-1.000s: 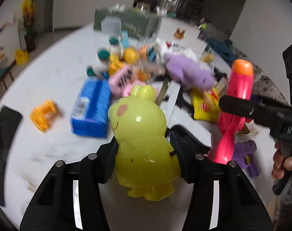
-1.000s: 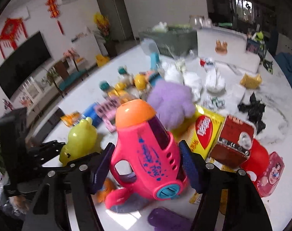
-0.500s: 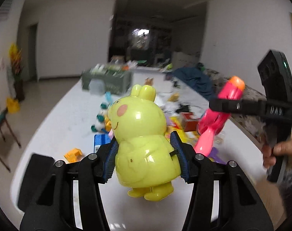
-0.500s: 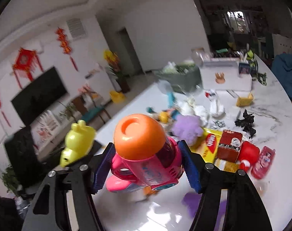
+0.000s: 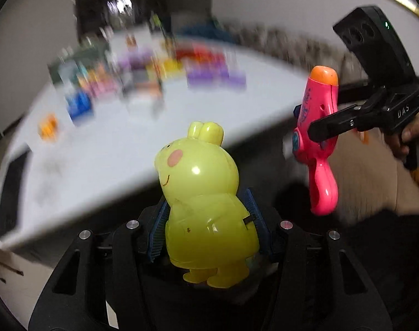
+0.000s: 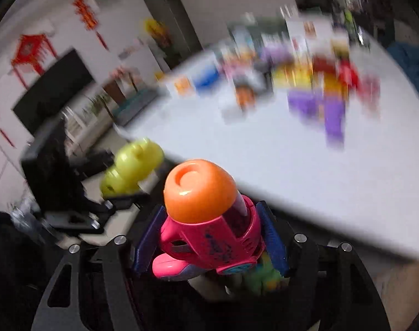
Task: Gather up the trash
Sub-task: 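Carry both toys down into the cardboard box and release them, then grasp the purple toy gun with the right tool while the left grasps a white block, then lower both held items into the cardboard box and open both tools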
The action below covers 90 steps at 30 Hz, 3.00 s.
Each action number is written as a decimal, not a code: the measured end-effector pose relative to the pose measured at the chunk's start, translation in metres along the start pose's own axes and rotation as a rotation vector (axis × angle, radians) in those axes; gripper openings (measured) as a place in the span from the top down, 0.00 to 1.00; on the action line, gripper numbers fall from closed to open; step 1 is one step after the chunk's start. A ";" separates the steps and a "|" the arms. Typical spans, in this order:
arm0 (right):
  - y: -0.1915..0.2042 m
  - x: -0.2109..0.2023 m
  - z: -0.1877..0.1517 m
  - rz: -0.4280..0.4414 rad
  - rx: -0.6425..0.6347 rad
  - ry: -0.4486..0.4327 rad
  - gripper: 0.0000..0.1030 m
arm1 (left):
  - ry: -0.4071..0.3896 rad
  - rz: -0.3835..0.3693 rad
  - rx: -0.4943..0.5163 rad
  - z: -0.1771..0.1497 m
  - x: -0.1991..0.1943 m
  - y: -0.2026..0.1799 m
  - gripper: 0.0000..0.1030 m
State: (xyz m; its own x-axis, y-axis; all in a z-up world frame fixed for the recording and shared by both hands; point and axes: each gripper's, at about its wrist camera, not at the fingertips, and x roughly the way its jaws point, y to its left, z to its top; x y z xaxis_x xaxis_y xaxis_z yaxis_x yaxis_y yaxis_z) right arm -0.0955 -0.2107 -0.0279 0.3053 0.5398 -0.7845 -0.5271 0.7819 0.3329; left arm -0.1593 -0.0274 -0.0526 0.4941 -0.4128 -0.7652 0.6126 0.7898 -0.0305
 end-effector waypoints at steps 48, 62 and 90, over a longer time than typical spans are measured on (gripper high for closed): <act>-0.104 -0.013 0.104 -0.209 0.108 -0.275 0.24 | -0.010 0.283 -0.346 0.154 0.095 0.094 0.51; -0.081 -0.036 0.102 -0.175 0.091 -0.357 0.24 | -0.294 0.255 -0.226 0.142 -0.007 0.071 0.78; -0.014 0.037 -0.042 0.023 -0.018 0.042 0.13 | 0.103 -0.021 -0.036 -0.020 0.042 0.007 0.27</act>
State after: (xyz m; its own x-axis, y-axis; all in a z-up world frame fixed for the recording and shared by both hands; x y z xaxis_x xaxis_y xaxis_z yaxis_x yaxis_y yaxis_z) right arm -0.1105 -0.2152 -0.0836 0.2592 0.5439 -0.7981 -0.5483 0.7632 0.3420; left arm -0.1466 -0.0299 -0.0974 0.4145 -0.3817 -0.8262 0.5988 0.7980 -0.0683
